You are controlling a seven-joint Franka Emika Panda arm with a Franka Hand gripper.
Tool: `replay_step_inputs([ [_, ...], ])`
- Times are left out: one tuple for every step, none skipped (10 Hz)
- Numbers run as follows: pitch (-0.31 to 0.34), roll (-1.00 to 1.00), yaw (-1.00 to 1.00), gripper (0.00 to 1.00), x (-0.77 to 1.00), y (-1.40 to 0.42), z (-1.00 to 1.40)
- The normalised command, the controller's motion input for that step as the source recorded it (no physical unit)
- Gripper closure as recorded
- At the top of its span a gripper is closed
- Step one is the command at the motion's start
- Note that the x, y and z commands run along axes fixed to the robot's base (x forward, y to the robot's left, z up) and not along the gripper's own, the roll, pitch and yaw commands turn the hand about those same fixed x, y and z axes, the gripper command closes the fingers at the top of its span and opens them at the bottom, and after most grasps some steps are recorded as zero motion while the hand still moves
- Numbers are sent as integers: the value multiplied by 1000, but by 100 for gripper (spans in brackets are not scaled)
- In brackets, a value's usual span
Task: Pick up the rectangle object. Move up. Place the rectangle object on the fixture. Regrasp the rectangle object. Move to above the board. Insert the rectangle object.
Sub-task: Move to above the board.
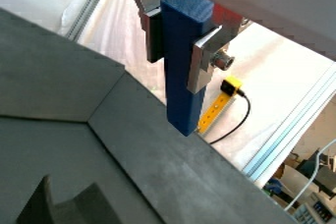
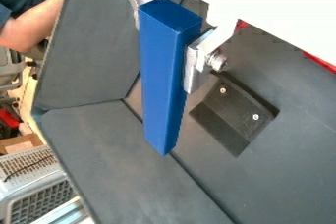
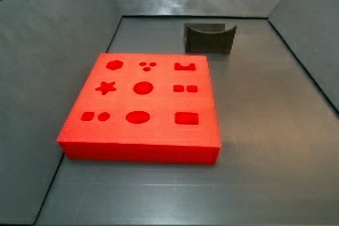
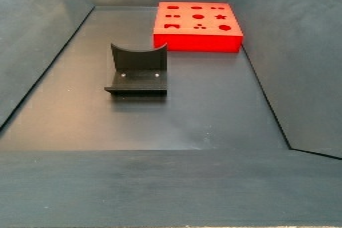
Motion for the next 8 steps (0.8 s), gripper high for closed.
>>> replay_step_inputs([
  [114, -36, 109, 100, 34, -39, 759],
  [105, -37, 113, 100, 28, -30, 590],
  [94, -42, 111, 100, 26, -25, 363],
  [92, -41, 109, 100, 22, -23, 250],
  [-13, -1000, -106, 100, -822, -1000, -3],
  [-28, -1000, -107, 100, -835, -1000, 9],
  [-47, -1000, -104, 100, -901, -1000, 5],
  [-53, -1000, -101, 100, -929, -1000, -14],
])
